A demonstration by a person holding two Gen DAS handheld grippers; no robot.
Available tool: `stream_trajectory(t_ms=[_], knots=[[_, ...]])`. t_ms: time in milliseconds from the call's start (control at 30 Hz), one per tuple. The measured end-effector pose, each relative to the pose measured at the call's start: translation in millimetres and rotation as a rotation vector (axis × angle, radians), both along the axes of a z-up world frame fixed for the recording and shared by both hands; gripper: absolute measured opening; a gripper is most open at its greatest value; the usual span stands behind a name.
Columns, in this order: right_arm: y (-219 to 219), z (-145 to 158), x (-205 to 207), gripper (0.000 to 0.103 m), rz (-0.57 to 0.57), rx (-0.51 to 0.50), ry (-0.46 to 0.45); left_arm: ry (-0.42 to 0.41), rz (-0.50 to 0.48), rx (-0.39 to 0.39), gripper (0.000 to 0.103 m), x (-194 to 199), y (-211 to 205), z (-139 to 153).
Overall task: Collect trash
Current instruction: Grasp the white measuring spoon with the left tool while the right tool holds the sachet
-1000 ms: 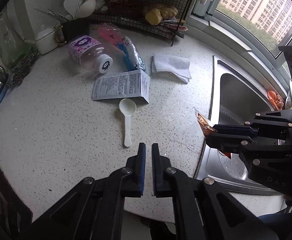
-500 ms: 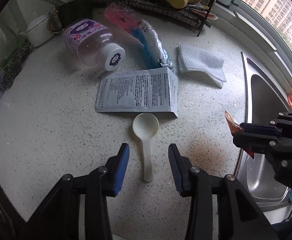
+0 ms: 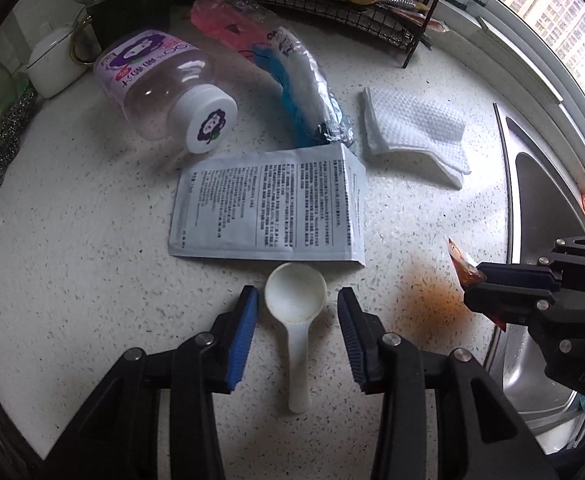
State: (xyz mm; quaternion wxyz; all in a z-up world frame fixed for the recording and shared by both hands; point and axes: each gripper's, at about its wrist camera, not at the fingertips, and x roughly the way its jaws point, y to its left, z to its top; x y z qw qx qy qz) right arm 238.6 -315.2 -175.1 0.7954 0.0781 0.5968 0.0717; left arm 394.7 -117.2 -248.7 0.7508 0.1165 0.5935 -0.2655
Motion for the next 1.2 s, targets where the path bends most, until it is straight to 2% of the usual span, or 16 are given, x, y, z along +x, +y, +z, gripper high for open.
stream_trajectory(t_ms=[100,167,433,900,1200], knots=[[-2,0,-1,0.011,-0.004,0.002,-0.001,-0.007,-0.007,0.014,0.034,-4,-5,-1],[-4,1,0,0.011,-0.008,0.005,-0.002,-0.007,-0.011,0.016,0.027,-7,-4,0],[2,6,-4,0.011,-0.015,-0.009,-0.008,-0.008,-0.007,0.007,0.026,-24,4,8],[36,40,-35,0.011,0.017,-0.033,-0.069,-0.091,0.021,-0.043,0.026,-70,45,70],[87,56,-75,0.011,0.054,-0.04,-0.111,-0.12,0.083,-0.05,0.026,-136,104,98]])
